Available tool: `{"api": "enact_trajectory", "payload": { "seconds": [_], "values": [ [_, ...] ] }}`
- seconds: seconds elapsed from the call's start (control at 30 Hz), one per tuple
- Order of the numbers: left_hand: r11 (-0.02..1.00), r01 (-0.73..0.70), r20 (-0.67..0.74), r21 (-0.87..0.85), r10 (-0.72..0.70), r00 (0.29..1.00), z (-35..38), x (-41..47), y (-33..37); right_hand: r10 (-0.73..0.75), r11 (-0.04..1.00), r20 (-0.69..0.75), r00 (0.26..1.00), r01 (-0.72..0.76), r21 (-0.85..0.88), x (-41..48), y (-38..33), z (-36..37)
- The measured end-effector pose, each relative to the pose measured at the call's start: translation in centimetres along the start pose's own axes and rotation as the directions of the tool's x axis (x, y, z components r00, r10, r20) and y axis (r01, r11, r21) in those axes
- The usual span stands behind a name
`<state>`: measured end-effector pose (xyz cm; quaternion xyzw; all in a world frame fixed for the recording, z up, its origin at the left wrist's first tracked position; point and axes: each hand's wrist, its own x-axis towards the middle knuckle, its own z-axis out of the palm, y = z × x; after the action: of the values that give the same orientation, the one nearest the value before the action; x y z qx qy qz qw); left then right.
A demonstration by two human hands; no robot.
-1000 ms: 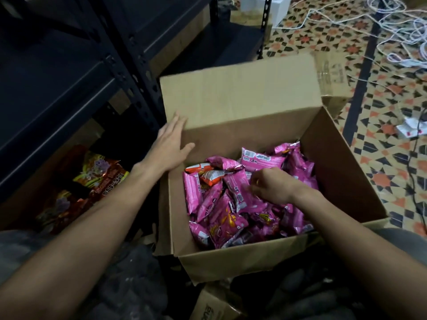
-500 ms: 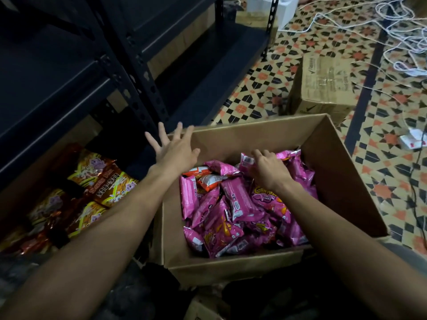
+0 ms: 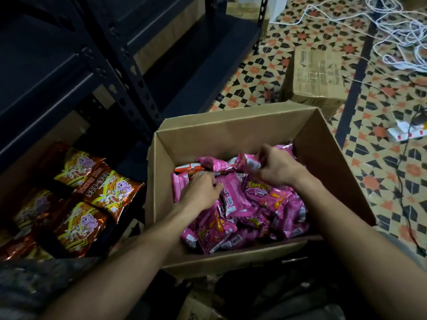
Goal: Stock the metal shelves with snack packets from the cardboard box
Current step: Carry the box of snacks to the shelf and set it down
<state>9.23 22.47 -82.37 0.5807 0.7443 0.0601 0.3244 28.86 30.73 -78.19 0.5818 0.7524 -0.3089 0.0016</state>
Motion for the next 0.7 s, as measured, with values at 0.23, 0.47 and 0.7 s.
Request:
{"api": "enact_trajectory", "payload": {
  "seconds": [0.23, 0.47, 0.7],
  "values": [
    [0.994, 0.087, 0.045, 0.072, -0.091, 0.995, 1.8, 0.3, 0.5, 0.141, 0.99, 0.447, 0.883, -0.124, -0.068, 0.1, 1.9, 2.2],
    [0.962, 0.235, 0.138, 0.14, -0.254, 0.957, 4.0, 0.8, 1.2, 0.026, 0.985, 0.291, 0.956, -0.074, 0.157, 0.0, 2.4, 2.7],
    [0.936, 0.352, 0.153, -0.009, -0.346, 0.925, 4.9, 0.7, 3.0, 0.049, 0.87, 0.157, 0.986, -0.119, 0.478, -1.0, 3.7, -0.4]
  ]
}}
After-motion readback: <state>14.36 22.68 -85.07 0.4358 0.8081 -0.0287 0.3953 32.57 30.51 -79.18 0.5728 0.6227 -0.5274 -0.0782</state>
